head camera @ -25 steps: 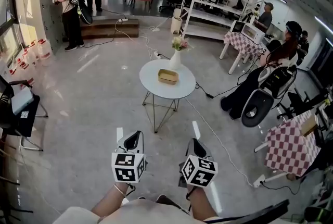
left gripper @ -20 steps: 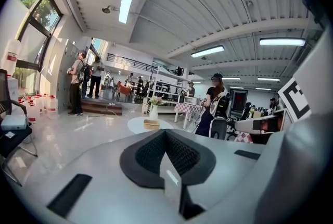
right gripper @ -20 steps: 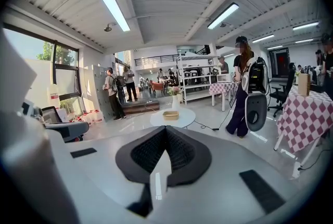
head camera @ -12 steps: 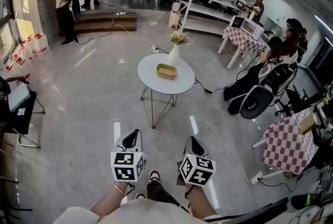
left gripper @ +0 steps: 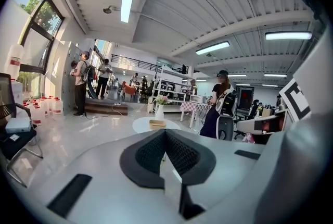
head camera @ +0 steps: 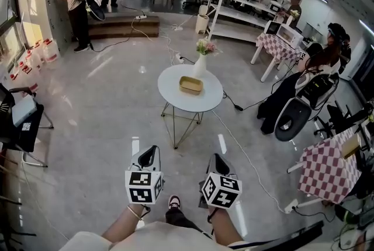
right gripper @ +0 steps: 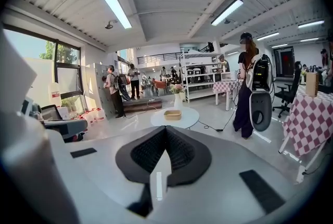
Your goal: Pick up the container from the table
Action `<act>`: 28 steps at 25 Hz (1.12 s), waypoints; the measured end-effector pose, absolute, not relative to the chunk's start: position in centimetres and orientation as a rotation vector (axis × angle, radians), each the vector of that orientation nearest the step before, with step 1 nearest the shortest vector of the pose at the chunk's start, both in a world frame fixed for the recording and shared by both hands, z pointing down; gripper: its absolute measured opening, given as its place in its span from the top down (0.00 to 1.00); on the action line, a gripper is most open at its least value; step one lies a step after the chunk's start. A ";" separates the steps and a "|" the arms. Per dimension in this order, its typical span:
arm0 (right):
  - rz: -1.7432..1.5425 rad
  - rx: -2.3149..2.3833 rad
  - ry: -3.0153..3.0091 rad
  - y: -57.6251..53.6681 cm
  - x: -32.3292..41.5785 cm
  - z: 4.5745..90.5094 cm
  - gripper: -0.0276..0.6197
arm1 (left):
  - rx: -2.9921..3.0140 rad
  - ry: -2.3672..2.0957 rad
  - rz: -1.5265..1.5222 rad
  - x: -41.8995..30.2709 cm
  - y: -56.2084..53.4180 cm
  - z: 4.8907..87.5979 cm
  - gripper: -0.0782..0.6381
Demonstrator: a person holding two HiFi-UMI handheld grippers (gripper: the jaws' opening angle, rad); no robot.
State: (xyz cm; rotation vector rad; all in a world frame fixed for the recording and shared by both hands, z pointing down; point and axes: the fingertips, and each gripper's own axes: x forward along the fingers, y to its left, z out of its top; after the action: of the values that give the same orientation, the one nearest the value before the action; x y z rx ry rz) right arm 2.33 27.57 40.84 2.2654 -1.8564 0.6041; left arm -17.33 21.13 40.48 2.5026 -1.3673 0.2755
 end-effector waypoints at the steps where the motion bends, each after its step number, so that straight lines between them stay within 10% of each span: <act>1: 0.608 2.269 -1.854 27.2 2.7 40.9 0.92 | 2.502 -1.375 0.282 -17.2 20.8 40.5 0.87; 28: 0.595 2.263 -1.934 14.6 11.5 40.4 0.92 | 2.552 -1.392 0.288 -8.2 9.0 39.4 0.87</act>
State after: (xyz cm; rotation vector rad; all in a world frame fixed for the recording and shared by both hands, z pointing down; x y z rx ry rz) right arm 11.55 14.65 40.43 2.2627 -1.9345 0.5951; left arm -8.19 8.99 39.42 2.5523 -1.3924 0.2883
